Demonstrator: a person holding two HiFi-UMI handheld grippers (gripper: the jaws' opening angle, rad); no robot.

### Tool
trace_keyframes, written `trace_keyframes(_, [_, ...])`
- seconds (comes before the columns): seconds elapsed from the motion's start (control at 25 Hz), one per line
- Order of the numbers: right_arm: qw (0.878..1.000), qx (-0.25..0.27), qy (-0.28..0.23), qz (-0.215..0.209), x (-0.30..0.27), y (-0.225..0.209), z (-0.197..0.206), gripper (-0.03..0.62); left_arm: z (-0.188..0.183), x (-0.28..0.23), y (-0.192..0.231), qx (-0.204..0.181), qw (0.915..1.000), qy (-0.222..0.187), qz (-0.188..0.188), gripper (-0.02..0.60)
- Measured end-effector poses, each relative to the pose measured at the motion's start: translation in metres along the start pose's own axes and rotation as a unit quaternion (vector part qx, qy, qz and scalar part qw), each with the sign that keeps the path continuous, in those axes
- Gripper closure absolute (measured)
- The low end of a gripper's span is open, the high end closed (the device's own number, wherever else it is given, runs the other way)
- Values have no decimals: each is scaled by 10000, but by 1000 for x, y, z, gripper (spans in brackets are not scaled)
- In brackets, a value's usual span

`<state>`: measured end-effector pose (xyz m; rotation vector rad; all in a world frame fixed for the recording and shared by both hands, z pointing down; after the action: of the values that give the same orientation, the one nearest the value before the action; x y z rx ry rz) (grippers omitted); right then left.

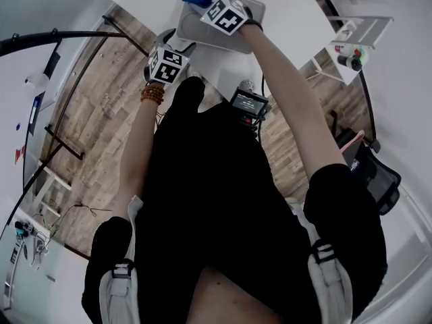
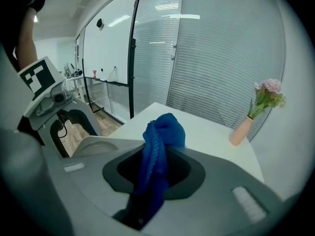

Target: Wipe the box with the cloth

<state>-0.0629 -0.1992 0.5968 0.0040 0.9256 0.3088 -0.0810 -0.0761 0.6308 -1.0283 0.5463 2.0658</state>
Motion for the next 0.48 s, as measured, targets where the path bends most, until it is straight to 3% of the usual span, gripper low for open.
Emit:
trace_keyframes(0.24, [9989,-241,-33,-393,2,10,-2,487,1,-2,1,-7,10000,33,-7,149])
trace_keyframes(0.48, [9986,-235,-165,-443,9,17,-1,487,1,-3,0,16,10000,57,-3,149])
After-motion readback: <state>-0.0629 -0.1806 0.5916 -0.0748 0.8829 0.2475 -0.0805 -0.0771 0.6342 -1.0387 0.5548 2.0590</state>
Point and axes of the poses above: the fingertips, and each gripper's own axes: x backward along the fingers, y to its left, z out of its underside, the point moved 2 cm from there along x, backward along the fingers, and after that the axes turned 7 degrees about y, right-handed, at the moved point
